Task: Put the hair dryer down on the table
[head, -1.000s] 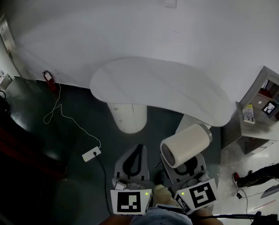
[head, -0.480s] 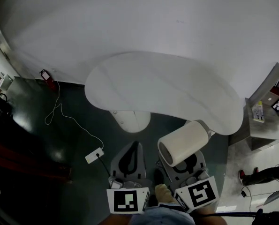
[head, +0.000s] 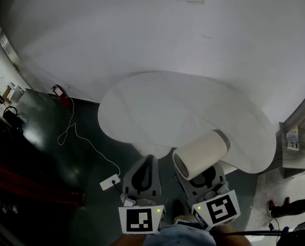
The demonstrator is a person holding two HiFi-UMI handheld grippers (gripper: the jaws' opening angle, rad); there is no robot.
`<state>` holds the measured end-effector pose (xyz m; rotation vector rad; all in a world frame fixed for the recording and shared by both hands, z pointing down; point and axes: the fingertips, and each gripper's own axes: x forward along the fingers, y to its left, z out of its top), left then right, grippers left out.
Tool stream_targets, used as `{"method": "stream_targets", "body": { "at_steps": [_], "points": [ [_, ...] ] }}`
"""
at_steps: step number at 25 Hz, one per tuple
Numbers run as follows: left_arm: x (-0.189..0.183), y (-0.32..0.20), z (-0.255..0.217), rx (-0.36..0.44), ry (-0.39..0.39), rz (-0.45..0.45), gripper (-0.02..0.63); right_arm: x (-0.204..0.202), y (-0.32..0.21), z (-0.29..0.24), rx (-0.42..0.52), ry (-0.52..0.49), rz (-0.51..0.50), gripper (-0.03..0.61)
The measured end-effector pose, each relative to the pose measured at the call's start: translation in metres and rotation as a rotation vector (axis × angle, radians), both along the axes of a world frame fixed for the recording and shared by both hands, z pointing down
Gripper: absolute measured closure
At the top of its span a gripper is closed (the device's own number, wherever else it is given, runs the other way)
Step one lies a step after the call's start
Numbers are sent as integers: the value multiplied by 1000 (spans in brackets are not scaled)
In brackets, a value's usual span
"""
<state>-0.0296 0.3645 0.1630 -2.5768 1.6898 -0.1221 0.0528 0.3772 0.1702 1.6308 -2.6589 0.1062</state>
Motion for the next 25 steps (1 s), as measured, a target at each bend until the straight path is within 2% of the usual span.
{"method": "stream_targets", "body": {
  "at_steps": [3, 8, 14, 19, 25],
  "points": [
    [3, -14, -3, 20, -9, -11, 601, 4, -17, -3, 5, -7, -11, 360],
    [1, -40, -6, -12, 28, -28, 601, -2, -47, -6, 16, -2, -31, 360],
    [-18, -82, 9, -10, 21, -34, 601, -18, -86, 3, 12, 18, -34, 360],
    [-25, -135, 16, -37, 79, -2, 601, -31, -134, 16, -15, 36, -5, 360],
    [-44, -211, 18, -30, 93, 42, 601, -51, -202, 23, -34, 49, 40, 360]
  ]
}}
